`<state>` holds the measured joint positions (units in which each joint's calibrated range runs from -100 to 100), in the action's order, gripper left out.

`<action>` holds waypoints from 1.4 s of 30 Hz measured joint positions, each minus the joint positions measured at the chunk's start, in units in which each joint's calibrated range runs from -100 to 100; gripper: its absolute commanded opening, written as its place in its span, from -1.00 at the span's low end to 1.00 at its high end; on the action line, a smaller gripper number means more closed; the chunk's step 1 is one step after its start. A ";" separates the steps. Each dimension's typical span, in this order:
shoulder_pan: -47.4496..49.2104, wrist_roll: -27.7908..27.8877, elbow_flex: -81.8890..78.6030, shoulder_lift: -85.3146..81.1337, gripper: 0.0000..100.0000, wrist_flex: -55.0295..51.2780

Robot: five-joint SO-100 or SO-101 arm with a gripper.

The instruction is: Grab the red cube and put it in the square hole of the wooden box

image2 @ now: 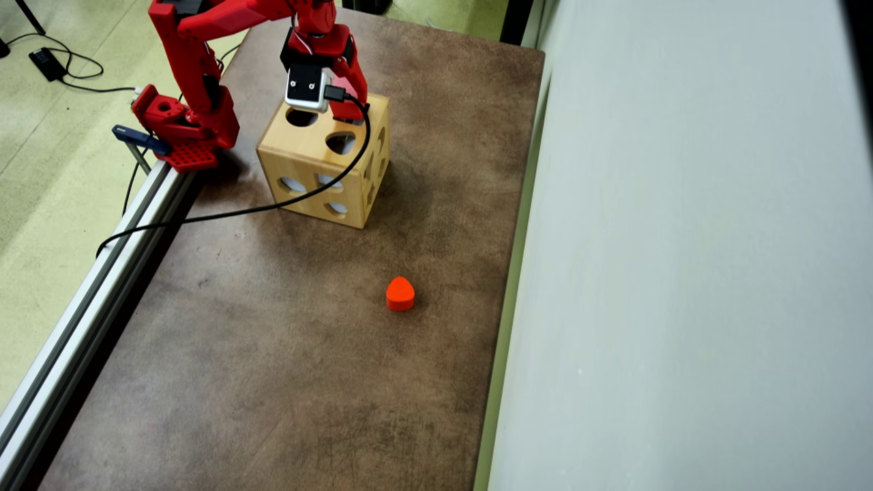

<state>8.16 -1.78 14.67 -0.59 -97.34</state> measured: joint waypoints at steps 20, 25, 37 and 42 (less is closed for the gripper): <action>0.43 0.00 0.00 0.00 -0.96 0.00; 1.29 0.00 0.00 0.00 -0.96 0.00; 1.01 0.00 0.00 1.27 -0.96 0.00; 0.93 0.00 0.00 1.27 -0.96 0.00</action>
<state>9.09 -1.78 14.67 0.68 -97.34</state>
